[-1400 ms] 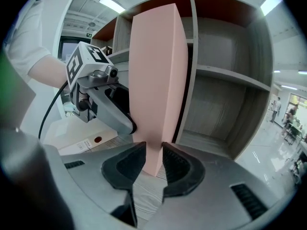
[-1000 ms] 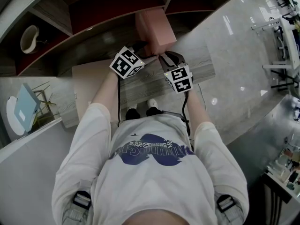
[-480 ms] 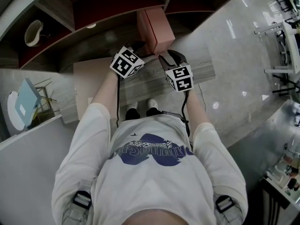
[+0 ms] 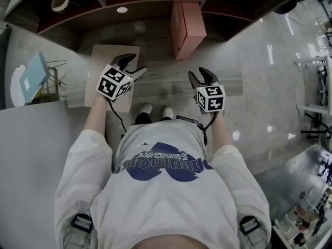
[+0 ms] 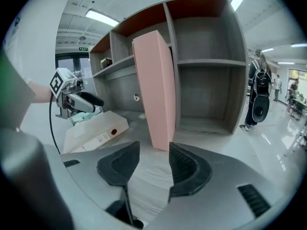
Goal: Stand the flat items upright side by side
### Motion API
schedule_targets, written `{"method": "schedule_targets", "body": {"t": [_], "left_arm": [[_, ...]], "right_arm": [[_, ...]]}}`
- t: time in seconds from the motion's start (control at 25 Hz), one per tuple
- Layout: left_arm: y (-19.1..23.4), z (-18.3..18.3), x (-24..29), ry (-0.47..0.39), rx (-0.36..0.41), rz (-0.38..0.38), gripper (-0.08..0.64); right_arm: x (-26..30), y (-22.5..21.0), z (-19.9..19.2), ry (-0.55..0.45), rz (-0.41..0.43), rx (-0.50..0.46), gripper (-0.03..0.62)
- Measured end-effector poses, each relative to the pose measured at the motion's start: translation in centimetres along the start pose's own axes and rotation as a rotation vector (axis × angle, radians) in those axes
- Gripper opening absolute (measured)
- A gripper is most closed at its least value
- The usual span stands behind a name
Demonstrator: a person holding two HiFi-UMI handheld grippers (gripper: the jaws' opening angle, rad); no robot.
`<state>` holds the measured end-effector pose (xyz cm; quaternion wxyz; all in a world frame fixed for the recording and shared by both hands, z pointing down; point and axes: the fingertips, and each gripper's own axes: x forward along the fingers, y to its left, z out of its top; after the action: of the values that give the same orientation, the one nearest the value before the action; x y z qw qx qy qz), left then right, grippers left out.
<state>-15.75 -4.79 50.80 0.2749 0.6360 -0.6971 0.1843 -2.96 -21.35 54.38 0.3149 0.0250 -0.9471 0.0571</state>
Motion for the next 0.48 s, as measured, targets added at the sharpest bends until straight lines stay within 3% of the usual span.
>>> {"method": "schedule_targets", "body": {"t": [0.24,0.48], "left_arm": [[2.8,-9.0,-10.7,0.019,-0.242,0.309,0.275],[1.6,-16.1,-19.5,0.016,-0.418,0.533,0.275]], "right_arm": [[2.5,5.5,-1.1,0.046,0.198,-0.103,0.189],[4.9,12.8,-0.1,0.047,0.381,-0.213,0.192]]}}
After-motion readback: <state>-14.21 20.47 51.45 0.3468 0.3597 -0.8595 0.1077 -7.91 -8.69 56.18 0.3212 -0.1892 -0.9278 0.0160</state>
